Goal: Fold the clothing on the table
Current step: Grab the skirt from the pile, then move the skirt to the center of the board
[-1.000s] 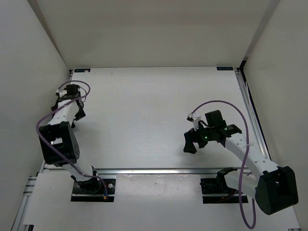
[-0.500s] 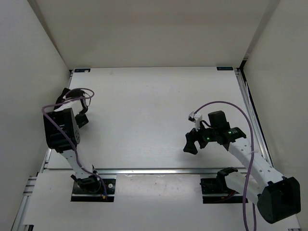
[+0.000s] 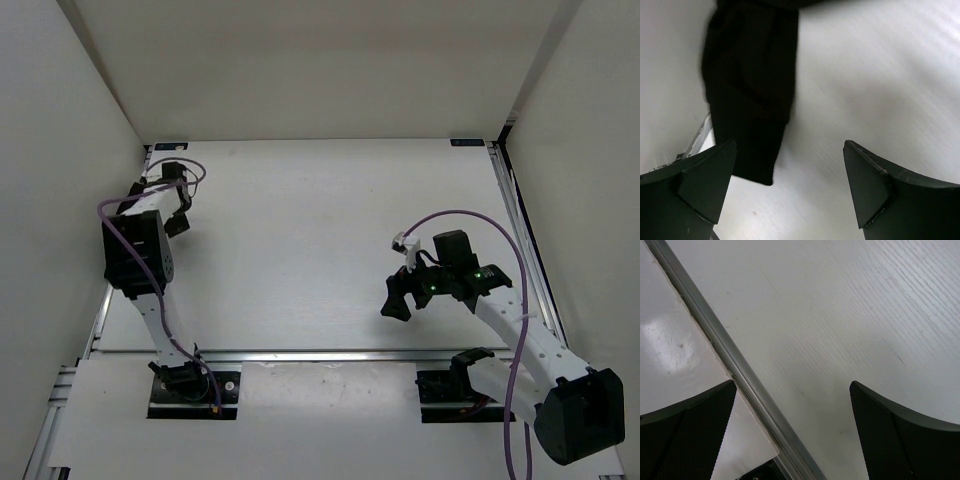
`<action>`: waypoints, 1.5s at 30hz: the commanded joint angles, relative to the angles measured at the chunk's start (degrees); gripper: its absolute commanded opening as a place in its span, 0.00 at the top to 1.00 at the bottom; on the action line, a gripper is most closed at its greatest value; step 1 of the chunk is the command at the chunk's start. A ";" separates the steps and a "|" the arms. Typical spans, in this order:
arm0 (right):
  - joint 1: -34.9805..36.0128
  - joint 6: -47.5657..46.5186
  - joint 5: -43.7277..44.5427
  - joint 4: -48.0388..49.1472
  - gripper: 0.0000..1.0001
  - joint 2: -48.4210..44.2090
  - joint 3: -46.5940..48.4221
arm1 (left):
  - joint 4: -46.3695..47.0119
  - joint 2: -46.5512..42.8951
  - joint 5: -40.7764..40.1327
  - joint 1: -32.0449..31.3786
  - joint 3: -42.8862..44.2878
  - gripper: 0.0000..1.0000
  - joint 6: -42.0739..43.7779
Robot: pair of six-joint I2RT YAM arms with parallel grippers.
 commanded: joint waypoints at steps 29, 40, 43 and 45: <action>-0.91 -0.48 1.24 1.73 0.01 -0.20 -1.27 | 2.14 -0.11 6.60 2.24 -3.88 1.00 -1.71; -4.51 2.94 9.58 6.29 0.00 -8.19 -2.14 | -3.56 -25.44 20.47 -33.16 -8.45 1.00 -0.29; -5.83 3.73 12.22 7.35 0.01 -11.71 -2.50 | 1.95 -28.08 33.11 -39.15 -16.68 0.32 -1.87; -6.97 4.79 13.02 7.70 0.00 -12.16 -2.15 | 6.35 -28.71 37.53 -44.07 -20.85 0.06 -3.46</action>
